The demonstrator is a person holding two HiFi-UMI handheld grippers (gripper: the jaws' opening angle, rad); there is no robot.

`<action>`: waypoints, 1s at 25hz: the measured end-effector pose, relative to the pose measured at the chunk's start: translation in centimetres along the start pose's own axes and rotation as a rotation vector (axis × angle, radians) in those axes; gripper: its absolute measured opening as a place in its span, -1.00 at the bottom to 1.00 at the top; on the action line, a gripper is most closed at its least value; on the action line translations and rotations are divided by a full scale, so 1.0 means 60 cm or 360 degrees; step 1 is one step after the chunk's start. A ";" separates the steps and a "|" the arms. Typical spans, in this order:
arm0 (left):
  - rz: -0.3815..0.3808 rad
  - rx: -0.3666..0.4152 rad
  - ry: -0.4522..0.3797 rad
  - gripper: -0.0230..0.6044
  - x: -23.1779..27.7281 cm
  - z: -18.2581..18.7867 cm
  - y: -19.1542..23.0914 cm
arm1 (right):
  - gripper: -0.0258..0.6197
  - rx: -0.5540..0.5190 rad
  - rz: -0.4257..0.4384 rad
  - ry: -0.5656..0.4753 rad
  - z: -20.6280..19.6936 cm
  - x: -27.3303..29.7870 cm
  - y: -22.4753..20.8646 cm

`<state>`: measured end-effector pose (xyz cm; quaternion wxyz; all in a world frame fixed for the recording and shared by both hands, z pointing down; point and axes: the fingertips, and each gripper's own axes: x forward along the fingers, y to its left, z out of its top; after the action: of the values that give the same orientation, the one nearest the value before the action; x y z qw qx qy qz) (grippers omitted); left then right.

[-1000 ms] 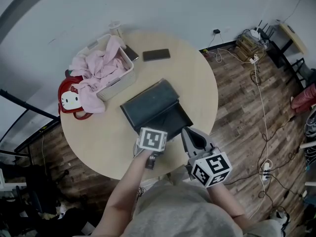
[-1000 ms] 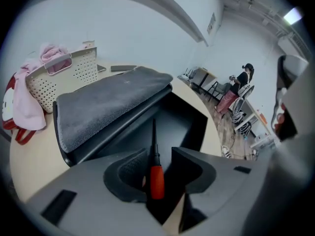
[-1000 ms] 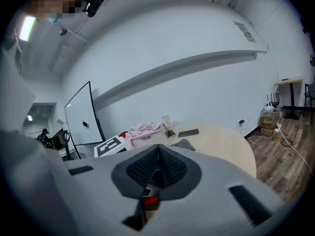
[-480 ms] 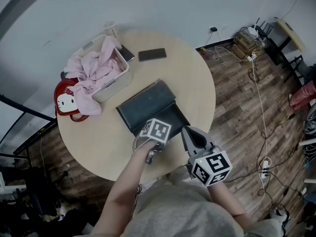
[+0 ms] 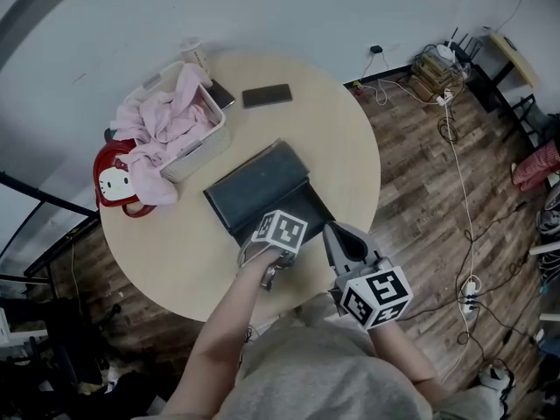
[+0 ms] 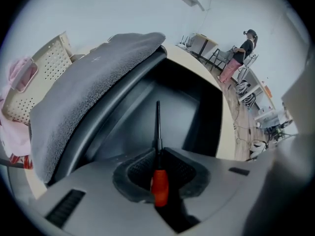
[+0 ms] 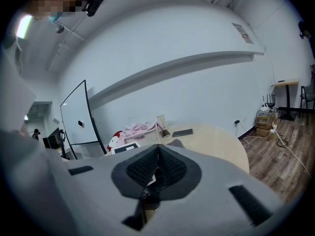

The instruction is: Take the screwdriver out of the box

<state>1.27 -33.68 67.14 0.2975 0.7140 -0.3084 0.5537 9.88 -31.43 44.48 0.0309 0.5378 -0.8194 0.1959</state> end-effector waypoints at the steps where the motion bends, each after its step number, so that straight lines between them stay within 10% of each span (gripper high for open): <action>1: -0.0005 0.0001 -0.0001 -0.77 0.000 0.001 0.001 | -0.92 0.0001 -0.0003 0.0001 -0.001 0.001 0.000; 13: -0.0243 -0.0197 -0.0191 -0.77 -0.038 0.009 -0.014 | -0.92 -0.0011 0.0005 -0.0015 -0.002 -0.009 0.018; 25: -0.0229 -0.0256 -0.0392 -0.77 -0.123 -0.014 -0.001 | -0.92 -0.0039 0.0026 -0.0051 -0.005 -0.037 0.060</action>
<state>-0.64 -32.15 60.14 0.3525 0.7706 -0.3338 0.4129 7.56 -28.18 43.14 0.0227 0.5339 -0.8264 0.1773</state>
